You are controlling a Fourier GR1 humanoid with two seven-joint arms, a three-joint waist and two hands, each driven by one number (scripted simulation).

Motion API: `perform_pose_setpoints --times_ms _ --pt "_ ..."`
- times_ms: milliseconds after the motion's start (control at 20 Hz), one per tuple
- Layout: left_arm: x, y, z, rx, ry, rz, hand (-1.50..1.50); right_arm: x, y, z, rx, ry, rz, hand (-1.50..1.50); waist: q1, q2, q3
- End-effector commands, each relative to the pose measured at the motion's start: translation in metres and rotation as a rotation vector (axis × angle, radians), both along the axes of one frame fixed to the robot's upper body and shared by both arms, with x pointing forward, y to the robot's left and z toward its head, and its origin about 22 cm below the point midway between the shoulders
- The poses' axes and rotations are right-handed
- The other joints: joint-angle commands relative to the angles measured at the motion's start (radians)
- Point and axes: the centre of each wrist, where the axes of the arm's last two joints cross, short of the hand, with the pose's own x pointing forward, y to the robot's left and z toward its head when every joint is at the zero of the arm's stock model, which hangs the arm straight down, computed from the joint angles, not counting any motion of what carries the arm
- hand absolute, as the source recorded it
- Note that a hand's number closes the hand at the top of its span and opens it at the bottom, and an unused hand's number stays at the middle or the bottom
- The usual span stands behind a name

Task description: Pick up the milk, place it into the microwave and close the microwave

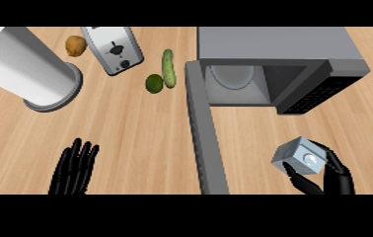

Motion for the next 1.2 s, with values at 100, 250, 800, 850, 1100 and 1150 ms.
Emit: perform_pose_setpoints --times_ms 100,250,800,850,1100,1150 --pt "0.003 0.033 -0.014 0.001 -0.005 0.020 -1.50 0.016 0.009 -0.022 -0.078 -0.001 -0.086 1.50 0.003 0.002 0.000" --pt "-0.004 0.020 0.003 -0.005 0.021 0.016 -1.50 0.003 -0.011 -0.032 -0.113 0.049 -0.065 1.50 0.002 0.001 0.001" --pt "-0.004 0.038 0.009 0.014 0.002 -0.004 -1.50 0.099 0.033 -0.016 -0.076 0.070 0.112 1.50 0.016 0.005 0.002" --pt "-0.008 0.039 0.019 0.006 -0.014 0.001 -1.50 0.091 0.026 -0.020 -0.064 0.047 0.120 1.50 0.015 0.004 0.002" --pt "-0.011 0.029 -0.005 0.004 0.006 0.003 -1.50 0.111 0.074 -0.015 0.029 0.029 0.238 1.50 0.009 0.001 0.001" --pt "0.003 0.034 0.006 -0.003 0.012 0.002 -1.50 0.111 0.061 -0.011 0.046 0.006 0.245 1.50 0.001 0.001 0.001"
